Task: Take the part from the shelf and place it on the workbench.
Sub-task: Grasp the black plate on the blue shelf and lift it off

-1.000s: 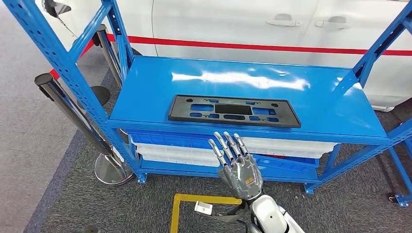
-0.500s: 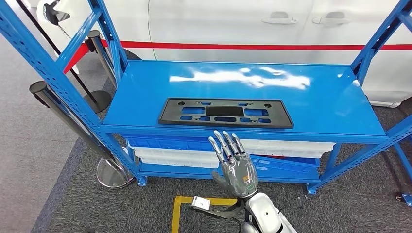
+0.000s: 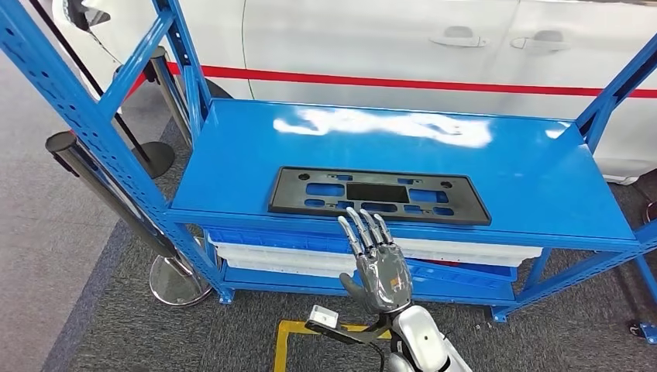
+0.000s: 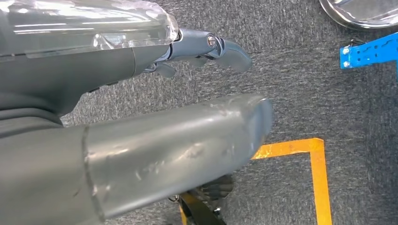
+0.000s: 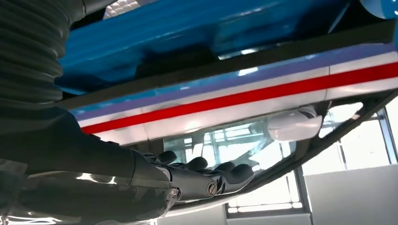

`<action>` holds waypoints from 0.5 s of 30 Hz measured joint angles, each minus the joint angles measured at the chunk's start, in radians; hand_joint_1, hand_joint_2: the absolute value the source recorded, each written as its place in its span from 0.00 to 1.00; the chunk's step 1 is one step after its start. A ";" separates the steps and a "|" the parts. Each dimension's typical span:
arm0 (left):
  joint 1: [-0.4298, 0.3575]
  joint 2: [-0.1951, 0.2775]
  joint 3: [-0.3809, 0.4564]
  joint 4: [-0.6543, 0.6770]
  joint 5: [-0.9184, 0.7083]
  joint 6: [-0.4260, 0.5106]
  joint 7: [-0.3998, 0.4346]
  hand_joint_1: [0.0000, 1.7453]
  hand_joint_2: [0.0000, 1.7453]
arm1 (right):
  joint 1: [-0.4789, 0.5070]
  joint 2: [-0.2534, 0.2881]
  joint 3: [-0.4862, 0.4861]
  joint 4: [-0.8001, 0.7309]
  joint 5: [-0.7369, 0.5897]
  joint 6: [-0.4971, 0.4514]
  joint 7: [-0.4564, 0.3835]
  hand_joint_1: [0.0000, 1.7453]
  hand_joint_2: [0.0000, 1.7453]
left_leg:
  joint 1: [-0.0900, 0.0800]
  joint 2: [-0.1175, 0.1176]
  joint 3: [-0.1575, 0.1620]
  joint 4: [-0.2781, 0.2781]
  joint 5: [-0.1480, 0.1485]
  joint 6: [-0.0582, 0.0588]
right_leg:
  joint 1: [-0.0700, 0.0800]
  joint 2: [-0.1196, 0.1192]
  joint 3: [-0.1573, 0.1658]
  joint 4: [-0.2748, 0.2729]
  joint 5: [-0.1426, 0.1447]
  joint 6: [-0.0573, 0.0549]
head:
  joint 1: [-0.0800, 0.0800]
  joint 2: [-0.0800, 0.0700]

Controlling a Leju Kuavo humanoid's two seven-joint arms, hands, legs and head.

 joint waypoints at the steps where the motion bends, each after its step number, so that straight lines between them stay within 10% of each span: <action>1: 0.000 0.000 0.002 0.000 -0.003 0.001 0.002 0.00 0.00 | 0.001 0.000 -0.005 0.009 -0.004 0.000 0.003 0.00 1.00 | -0.001 -0.001 0.004 0.000 -0.004 0.002 | 0.000 0.000 -0.039 0.048 -0.003 0.000 | 0.000 0.000; 3: 0.000 0.000 0.004 0.000 -0.008 0.004 0.004 0.00 0.00 | 0.002 0.000 -0.018 0.029 -0.015 -0.005 0.005 0.00 1.00 | -0.005 -0.003 0.016 0.000 -0.013 0.002 | 0.002 0.000 -0.062 0.034 0.052 -0.007 | 0.000 0.000; 6: -0.004 -0.001 0.007 0.000 -0.010 0.006 0.005 0.00 0.00 | 0.003 0.000 -0.035 0.050 -0.038 -0.016 -0.012 0.00 1.00 | -0.011 -0.007 0.037 -0.001 -0.028 -0.001 | 0.013 0.001 -0.001 -0.146 0.172 -0.040 | -0.001 0.000; 12: -0.012 0.004 0.010 0.001 -0.010 0.010 0.003 0.00 0.00 | 0.019 0.010 -0.054 0.066 -0.049 -0.022 -0.061 0.00 1.00 | -0.010 -0.002 0.041 0.014 -0.055 -0.033 | 0.011 0.002 0.046 -0.238 0.183 -0.060 | -0.002 0.000; 15: -0.017 0.011 0.010 0.001 -0.012 0.012 0.001 0.00 0.00 | 0.019 0.016 -0.055 0.068 -0.045 -0.021 -0.064 0.00 1.00 | -0.004 -0.001 -0.040 0.177 -0.129 -0.049 | 0.006 0.000 0.061 -0.248 0.179 -0.061 | -0.005 0.000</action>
